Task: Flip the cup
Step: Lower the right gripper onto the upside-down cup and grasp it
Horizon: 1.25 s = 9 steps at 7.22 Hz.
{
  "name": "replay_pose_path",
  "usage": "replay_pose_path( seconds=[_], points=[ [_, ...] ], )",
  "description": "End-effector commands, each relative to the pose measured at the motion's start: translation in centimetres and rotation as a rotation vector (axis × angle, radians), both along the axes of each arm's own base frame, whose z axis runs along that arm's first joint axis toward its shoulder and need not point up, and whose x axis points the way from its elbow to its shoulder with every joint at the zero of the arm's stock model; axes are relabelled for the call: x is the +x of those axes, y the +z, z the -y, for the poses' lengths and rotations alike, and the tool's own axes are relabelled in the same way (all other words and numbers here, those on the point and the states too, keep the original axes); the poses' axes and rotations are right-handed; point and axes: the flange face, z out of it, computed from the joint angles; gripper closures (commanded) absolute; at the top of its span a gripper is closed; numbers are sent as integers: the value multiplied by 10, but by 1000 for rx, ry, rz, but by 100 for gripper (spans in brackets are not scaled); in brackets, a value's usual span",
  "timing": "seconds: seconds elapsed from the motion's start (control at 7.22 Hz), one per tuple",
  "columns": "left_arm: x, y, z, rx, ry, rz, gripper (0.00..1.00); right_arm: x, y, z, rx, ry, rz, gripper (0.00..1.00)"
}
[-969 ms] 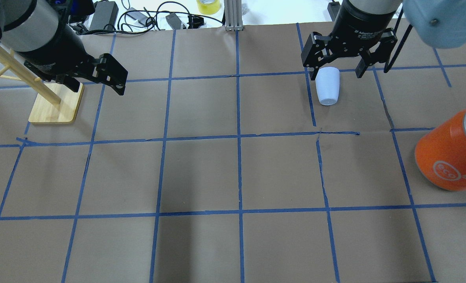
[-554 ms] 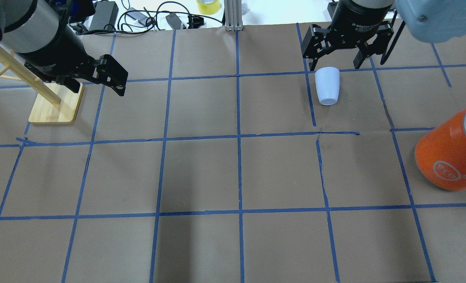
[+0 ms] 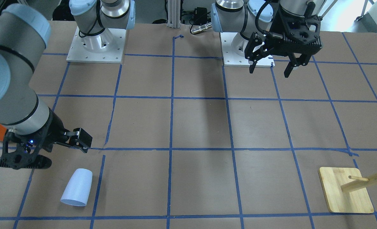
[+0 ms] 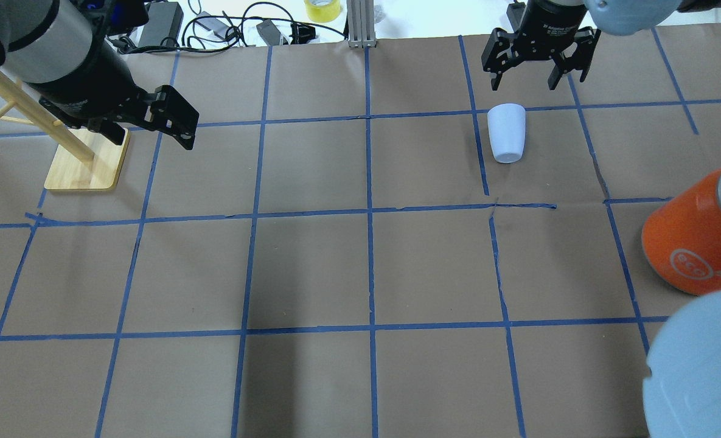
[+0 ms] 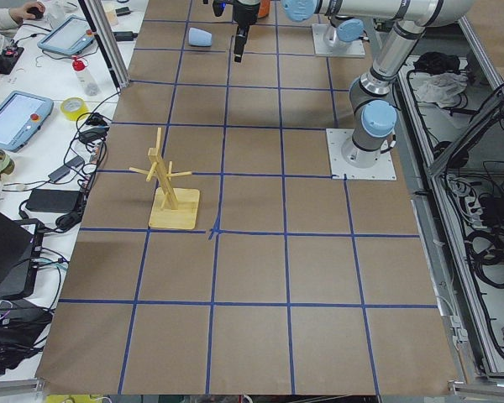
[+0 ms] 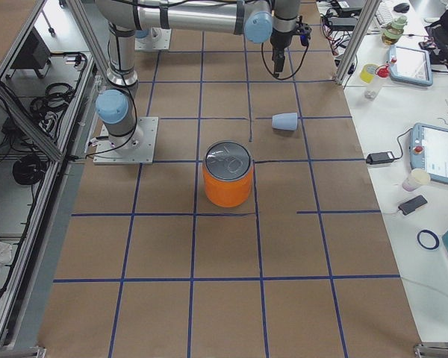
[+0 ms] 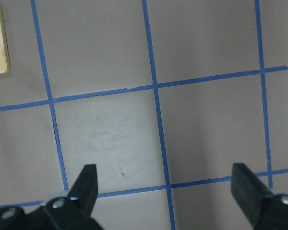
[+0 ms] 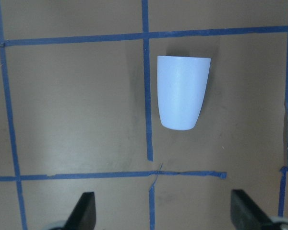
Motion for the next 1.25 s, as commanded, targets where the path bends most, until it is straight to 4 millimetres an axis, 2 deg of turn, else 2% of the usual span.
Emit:
replay_pose_path(
  seconds=[0.0, 0.14, 0.42, 0.55, 0.83, 0.97, 1.11],
  points=[
    [0, 0, 0, 0, 0, -1, 0, -17, -81, 35, 35, 2, 1, 0],
    [0, -1, 0, 2, 0, -1, 0, -17, -114, 51, 14, 4, 7, 0],
    [0, -1, 0, 2, 0, -1, 0, -20, -168, 63, 35, 2, 3, 0],
    [0, -1, 0, 2, 0, -1, 0, -20, -183, 65, 39, 2, 0, 0],
    [0, 0, 0, -4, 0, -1, 0, -20, -189, 67, 35, 2, 1, 0],
    [0, -1, 0, -3, 0, -1, 0, -20, -189, 67, 35, 3, 7, 4],
    [0, -1, 0, -3, 0, -1, 0, -20, -189, 67, 33, 4, 10, 16]
  ],
)
